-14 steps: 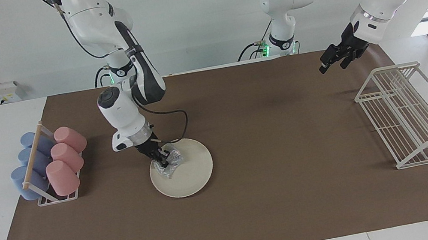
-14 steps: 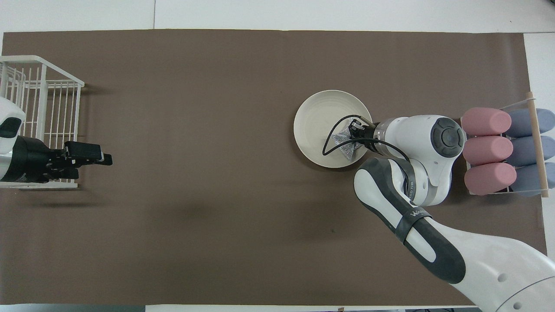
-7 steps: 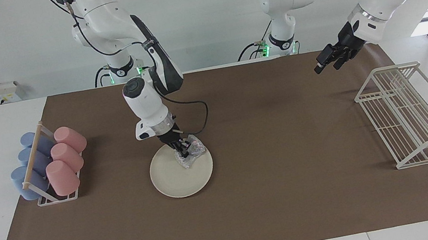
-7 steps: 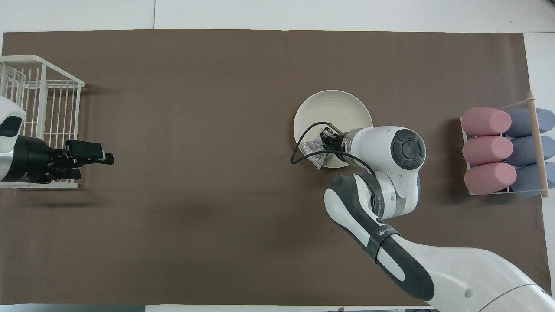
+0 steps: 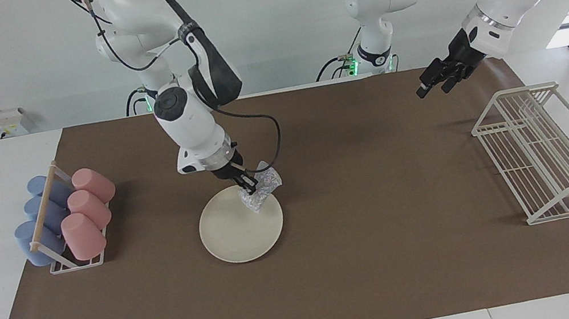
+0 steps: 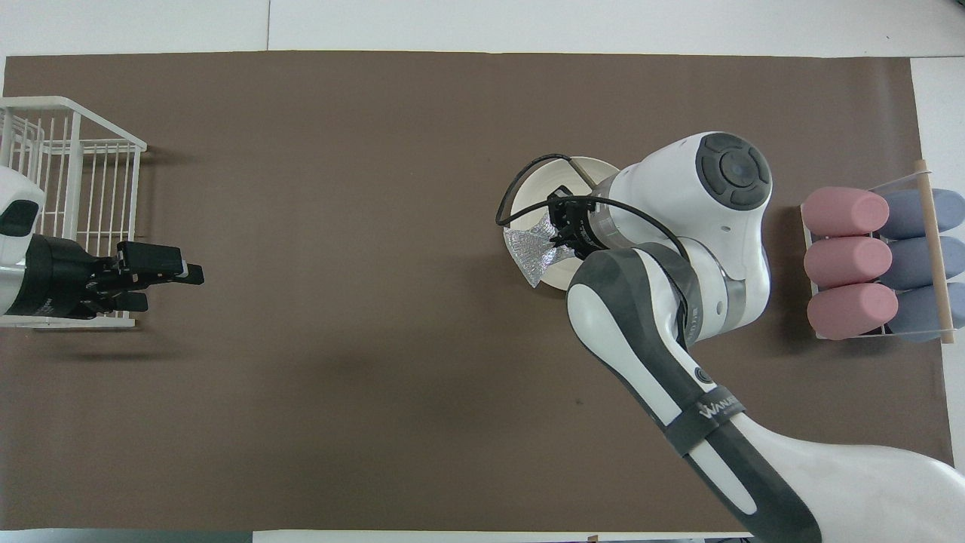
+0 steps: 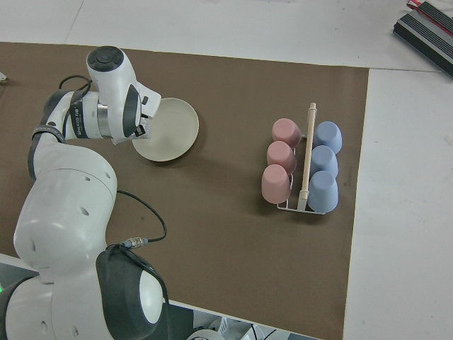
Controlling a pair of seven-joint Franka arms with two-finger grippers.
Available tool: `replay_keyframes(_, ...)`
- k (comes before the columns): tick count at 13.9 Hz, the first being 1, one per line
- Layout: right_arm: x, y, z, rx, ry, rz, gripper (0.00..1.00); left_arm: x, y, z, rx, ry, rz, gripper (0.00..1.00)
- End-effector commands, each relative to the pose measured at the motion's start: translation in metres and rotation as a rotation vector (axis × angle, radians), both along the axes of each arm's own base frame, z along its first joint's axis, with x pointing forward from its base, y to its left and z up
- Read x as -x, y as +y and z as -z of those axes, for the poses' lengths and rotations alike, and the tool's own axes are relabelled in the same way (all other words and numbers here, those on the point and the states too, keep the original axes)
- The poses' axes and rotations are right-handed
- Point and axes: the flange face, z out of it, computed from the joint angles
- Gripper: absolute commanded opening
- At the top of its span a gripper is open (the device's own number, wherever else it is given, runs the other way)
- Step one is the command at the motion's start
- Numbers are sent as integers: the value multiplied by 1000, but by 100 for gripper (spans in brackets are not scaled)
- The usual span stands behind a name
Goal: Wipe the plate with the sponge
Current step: 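Carry the sponge toward the left gripper while the left gripper reaches in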
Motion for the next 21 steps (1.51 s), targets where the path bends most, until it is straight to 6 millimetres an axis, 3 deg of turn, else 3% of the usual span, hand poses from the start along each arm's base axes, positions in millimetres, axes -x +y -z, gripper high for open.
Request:
replay_keyframes(1, 11, 47, -70, 86, 15, 76, 0, -3, -5, -2, 122, 14, -51, 100)
replay_keyframes(3, 35, 89, -127, 112, 42, 136, 0, 0, -15, -3, 253, 26, -86, 100)
replay_keyframes(7, 82, 143, -182, 190, 72, 229, 0, 9, -38, -2, 508, 53, -159, 100)
replay_keyframes(12, 101, 170, -187, 204, 58, 250, 0, 33, -94, 6, 679, 28, -143, 100)
replay_keyframes(14, 109, 179, -186, 207, 55, 249, 0, 42, -97, 6, 731, 14, -134, 100)
replay_keyframes(21, 104, 178, -186, 188, 42, 262, 0, 65, -147, 21, 731, 67, -53, 100)
